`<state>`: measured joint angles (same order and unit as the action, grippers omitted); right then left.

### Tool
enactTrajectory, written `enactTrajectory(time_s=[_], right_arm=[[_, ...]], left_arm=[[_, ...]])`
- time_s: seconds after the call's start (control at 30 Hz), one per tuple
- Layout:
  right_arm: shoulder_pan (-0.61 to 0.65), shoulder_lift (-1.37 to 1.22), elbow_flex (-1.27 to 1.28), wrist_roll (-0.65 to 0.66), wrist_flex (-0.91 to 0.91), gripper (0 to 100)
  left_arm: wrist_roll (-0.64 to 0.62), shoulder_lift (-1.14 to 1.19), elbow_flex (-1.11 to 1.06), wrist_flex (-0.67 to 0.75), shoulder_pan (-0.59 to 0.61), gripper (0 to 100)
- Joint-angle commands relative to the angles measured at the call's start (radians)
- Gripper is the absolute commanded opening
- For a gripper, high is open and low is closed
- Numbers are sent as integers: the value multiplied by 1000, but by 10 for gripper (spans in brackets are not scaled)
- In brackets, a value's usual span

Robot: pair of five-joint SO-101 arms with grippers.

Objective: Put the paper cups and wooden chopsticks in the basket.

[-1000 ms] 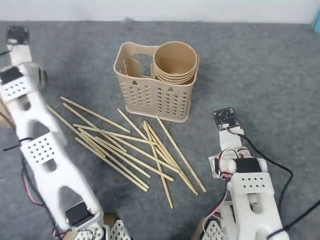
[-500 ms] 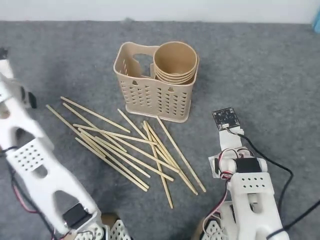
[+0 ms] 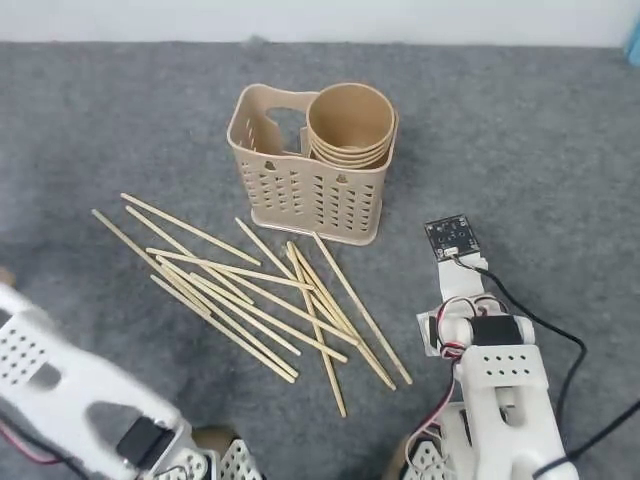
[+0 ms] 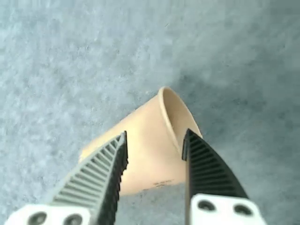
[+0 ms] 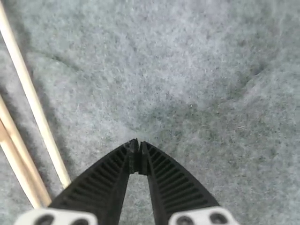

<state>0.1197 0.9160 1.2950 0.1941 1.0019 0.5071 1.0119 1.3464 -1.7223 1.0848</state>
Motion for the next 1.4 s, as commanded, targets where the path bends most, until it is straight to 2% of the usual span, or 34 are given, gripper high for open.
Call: enactTrajectory(time_s=[0.0, 0.27, 0.5, 0.57, 0.7, 0.97, 1.17, 1.37], right_arm=[[12, 2, -9, -2, -16, 11], [12, 2, -9, -2, -15, 9], [12, 2, -9, -2, -15, 9], [12, 2, -9, -2, -15, 9], [12, 2, -9, -2, -15, 9], [12, 2, -9, -2, -15, 9], [12, 2, -9, -2, -15, 9], [12, 2, -9, -2, -15, 10]], left_arm=[[29, -72, -2, -35, 18, 177], [29, -71, -13, -35, 40, 177], [31, -72, -114, -35, 74, 174], [31, -72, -137, -35, 81, 141], [31, -72, -154, -35, 103, 8], [17, -81, -148, -35, 97, 12], [-172, -83, -147, -35, 64, 12], [-338, -106, -154, -35, -18, 11]])
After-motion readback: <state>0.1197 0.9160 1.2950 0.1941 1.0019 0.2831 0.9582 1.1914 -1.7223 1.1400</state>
